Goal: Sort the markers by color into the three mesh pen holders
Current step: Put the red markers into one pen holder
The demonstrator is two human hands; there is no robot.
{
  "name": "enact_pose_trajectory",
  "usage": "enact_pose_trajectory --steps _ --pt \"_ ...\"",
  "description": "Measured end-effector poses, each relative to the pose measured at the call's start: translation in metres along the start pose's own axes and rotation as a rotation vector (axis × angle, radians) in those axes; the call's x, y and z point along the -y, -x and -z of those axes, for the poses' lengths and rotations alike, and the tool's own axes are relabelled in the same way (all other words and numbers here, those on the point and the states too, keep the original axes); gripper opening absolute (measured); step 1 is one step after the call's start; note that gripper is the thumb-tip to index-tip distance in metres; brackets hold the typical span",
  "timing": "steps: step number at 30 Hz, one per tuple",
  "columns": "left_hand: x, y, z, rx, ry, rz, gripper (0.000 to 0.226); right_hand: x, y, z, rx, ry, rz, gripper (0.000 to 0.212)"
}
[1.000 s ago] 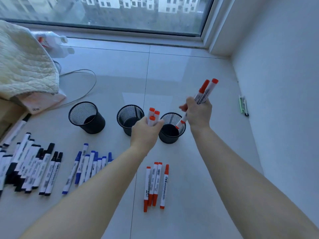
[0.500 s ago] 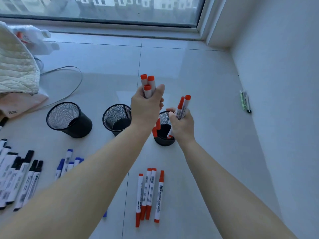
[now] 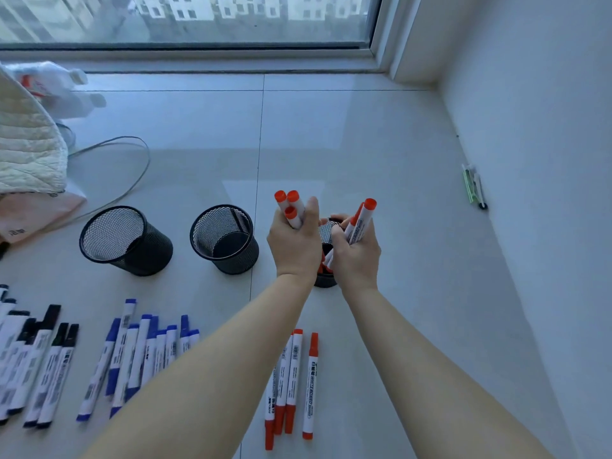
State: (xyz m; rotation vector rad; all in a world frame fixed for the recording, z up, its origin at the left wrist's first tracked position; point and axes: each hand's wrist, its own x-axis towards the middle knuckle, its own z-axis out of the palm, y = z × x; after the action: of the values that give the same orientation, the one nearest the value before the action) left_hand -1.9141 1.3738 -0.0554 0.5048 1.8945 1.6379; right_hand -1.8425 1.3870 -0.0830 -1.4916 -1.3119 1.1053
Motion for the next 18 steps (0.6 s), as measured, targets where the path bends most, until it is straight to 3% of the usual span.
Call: enact_pose_trajectory --steps 2,9,12,15,18 --pt "0.004 0.000 -0.001 -0.024 0.032 0.015 0.024 -0.001 0.000 0.000 -0.011 -0.013 -0.028 0.008" --pt "0.013 0.003 -0.003 -0.021 0.077 0.061 0.026 0.002 0.003 0.000 -0.028 -0.047 -0.098 0.016" --pt "0.013 0.004 -0.002 -0.014 0.032 0.071 0.024 0.002 0.003 0.001 -0.081 -0.015 -0.034 0.017" --pt "0.008 0.005 -0.001 -0.038 0.020 -0.012 0.024 0.001 0.004 0.000 -0.115 -0.003 -0.005 0.011" --pt "0.003 0.003 0.002 -0.025 0.008 -0.159 0.040 0.000 0.003 -0.001 -0.124 0.013 0.009 0.010"
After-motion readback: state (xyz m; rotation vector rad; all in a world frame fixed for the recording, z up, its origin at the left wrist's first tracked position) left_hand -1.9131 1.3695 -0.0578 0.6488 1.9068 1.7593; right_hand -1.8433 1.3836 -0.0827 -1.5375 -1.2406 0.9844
